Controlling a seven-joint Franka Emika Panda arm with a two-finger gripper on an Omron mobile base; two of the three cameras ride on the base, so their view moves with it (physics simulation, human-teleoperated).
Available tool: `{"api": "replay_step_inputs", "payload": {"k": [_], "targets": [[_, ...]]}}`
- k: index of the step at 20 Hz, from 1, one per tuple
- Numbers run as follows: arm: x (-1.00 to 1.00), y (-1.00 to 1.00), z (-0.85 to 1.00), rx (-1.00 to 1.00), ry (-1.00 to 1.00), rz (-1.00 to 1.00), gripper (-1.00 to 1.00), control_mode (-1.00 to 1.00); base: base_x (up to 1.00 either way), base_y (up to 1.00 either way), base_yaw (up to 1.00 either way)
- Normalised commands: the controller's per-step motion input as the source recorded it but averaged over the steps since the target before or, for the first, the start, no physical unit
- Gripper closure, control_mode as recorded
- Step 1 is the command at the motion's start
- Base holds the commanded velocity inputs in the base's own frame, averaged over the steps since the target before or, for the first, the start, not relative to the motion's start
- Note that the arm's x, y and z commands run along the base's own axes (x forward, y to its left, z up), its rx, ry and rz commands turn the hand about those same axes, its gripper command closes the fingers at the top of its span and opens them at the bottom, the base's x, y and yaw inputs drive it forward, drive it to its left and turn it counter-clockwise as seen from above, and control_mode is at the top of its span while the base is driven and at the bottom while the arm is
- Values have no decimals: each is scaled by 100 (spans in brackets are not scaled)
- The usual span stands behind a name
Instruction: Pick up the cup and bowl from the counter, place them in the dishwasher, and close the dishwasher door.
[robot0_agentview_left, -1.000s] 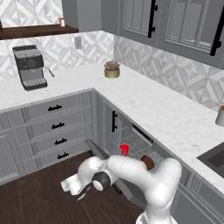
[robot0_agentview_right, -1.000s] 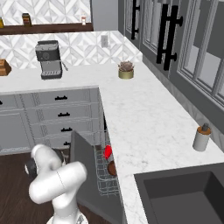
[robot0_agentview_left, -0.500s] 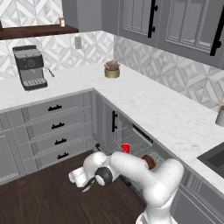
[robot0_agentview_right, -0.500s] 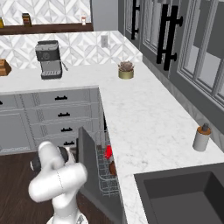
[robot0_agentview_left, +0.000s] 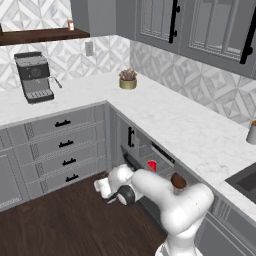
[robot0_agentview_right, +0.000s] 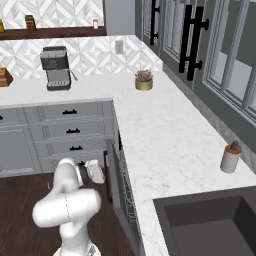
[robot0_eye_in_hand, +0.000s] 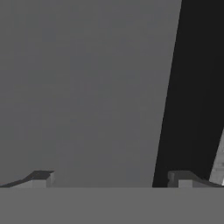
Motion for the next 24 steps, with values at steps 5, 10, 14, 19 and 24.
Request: {"api": "replay_step_inputs", "payload": {"k": [5, 10, 14, 19, 24], "targets": [[94, -100, -6, 0, 0, -17, -100, -100, 0, 0, 0], [78, -100, -17, 0, 0, -14, -100, -100, 0, 0, 0], [53, -100, -26, 0, 0, -9, -100, -100, 0, 0, 0], [31, -90, -19, 0, 0, -4, -100, -100, 0, 0, 0], [0, -30, 0, 0, 0, 0, -100, -100, 0, 0, 0]]}}
